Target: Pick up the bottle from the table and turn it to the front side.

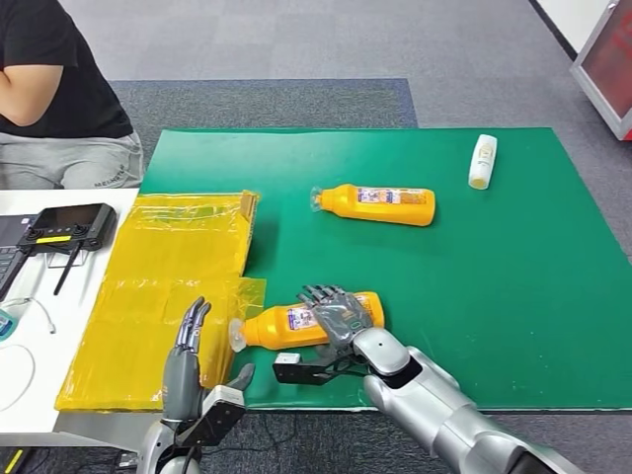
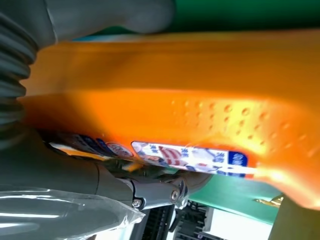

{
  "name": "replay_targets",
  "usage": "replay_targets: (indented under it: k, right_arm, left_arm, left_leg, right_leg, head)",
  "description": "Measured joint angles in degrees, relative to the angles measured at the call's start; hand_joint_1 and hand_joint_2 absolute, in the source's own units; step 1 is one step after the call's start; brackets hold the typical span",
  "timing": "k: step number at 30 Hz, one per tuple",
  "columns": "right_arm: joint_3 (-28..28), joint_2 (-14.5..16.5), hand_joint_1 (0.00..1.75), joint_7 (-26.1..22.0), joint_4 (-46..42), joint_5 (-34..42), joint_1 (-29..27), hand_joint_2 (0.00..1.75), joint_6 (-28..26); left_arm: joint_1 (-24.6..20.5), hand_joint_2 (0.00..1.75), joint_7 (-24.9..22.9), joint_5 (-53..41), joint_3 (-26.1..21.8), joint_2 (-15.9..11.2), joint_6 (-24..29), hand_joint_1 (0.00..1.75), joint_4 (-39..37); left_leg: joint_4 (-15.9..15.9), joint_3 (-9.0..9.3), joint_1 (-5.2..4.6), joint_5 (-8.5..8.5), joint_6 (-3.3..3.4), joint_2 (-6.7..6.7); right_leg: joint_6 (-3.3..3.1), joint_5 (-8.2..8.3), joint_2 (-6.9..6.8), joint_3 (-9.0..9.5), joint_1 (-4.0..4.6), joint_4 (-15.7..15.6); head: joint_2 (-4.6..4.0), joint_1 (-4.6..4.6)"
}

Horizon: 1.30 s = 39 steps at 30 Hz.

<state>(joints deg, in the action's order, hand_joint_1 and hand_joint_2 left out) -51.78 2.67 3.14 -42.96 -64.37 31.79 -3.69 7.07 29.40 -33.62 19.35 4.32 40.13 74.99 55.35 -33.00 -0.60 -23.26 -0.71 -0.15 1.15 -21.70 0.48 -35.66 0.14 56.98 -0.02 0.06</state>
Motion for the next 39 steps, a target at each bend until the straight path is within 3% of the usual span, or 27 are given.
replay_targets:
  k: [15,19,24,30,39]
  right_arm:
    - [-0.25,1.32,1.75,0.70,3.58,-2.09,1.82,1.75,0.92]
    - [-0.04,1.99,1.75,0.66,5.49,-2.34,1.81,1.75,-2.39]
    - [4.01,2.09,1.75,-6.58,5.17,7.00,-0.85,1.75,-9.82]
    - [13.41,2.24,1.75,-17.30,-2.20,22.98,-6.46,1.75,-12.06]
    - [19.06,2.57,1.75,-20.09,-9.36,27.35,-11.99,1.75,-12.07]
  left_arm:
    - [0.06,1.75,0.00,-0.16,-1.05,0.04,0.05,0.00,0.02]
    - [0.28,1.75,0.00,-0.24,-2.45,0.02,0.07,0.00,0.09]
    - [0.29,1.75,1.59,1.43,-2.85,0.03,0.07,0.00,0.54]
    - [0.31,1.75,5.41,7.38,-2.90,0.03,-0.47,0.00,2.44]
    - [0.41,1.75,9.62,19.09,-2.61,0.72,-7.44,0.00,6.08]
  left_leg:
    - [0.00,0.03,-0.02,0.16,0.12,-0.01]
    - [0.00,0.00,-0.01,0.16,0.17,-0.01]
    - [0.00,-0.04,-0.01,0.40,0.06,-0.02]
    - [0.01,0.02,-0.01,0.25,0.01,0.11]
    - [0.00,-0.13,0.02,0.14,-0.02,0.10]
  right_leg:
    - [0.05,0.17,-0.02,0.06,-0.02,-0.02]
    - [-0.05,0.09,-0.02,0.02,-0.02,-0.02]
    - [0.00,0.38,-0.02,0.01,-0.01,-0.02]
    - [-0.02,0.33,0.11,0.00,-0.01,-0.02]
    - [-0.05,0.19,0.10,-0.17,0.03,-0.02]
  head:
    - [0.00,0.01]
    - [0.00,0.01]
    - [0.00,0.01]
    - [0.00,0.00]
    - [0.00,0.01]
